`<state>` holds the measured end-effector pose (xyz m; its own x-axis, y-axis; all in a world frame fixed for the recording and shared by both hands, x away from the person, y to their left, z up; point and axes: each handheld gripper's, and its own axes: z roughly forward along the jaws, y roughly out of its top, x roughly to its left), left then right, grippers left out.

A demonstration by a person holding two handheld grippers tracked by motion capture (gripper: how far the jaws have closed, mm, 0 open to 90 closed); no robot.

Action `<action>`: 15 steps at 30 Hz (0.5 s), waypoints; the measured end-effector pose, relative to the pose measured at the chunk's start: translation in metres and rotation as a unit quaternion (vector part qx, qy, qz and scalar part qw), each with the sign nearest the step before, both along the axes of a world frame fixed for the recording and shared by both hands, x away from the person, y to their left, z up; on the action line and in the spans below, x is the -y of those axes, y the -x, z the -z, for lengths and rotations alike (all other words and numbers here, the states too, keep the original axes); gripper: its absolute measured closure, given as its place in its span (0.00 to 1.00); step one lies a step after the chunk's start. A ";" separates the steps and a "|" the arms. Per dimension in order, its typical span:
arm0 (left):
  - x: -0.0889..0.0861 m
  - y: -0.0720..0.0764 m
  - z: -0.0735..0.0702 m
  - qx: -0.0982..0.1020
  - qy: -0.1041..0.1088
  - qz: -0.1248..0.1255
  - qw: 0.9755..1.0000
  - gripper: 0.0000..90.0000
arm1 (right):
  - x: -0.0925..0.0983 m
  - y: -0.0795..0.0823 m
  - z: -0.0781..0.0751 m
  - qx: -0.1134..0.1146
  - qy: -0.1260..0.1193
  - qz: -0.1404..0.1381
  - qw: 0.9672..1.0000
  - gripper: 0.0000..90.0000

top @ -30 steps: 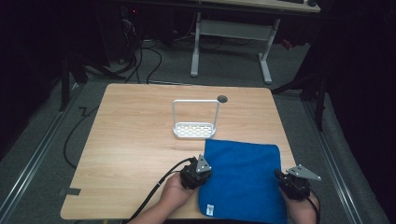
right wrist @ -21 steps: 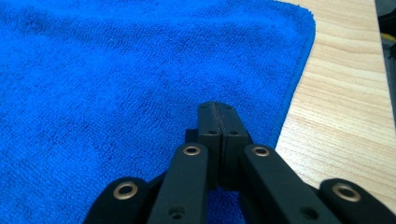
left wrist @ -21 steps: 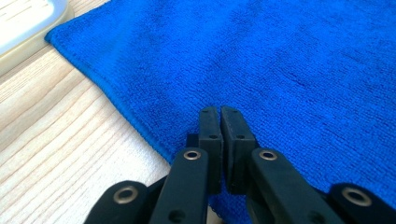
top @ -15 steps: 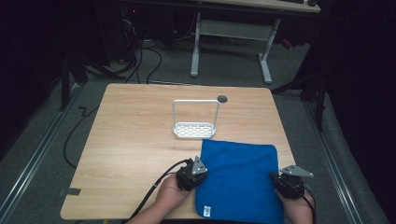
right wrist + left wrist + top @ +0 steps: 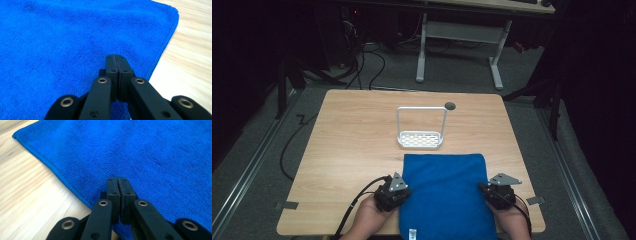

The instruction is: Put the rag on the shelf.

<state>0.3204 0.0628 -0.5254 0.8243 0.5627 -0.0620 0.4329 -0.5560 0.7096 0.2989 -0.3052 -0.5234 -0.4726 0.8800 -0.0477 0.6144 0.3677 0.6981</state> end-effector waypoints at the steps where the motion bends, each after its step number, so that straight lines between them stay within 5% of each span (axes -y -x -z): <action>1: -0.005 0.001 0.000 -0.002 0.002 -0.006 1.000 0.98 | -0.005 -0.002 0.000 -0.001 -0.001 -0.006 1.000 1.00; 15: -0.061 0.016 0.002 -0.004 0.011 -0.074 0.997 0.98 | -0.054 -0.020 0.000 -0.006 0.002 -0.096 0.995 0.99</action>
<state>0.3042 0.1238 -0.5275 0.7311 0.6772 -0.0826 0.5155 -0.4690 0.7172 0.3191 -0.2513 -0.5232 -0.6332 0.7727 -0.0450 0.5398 0.4826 0.6898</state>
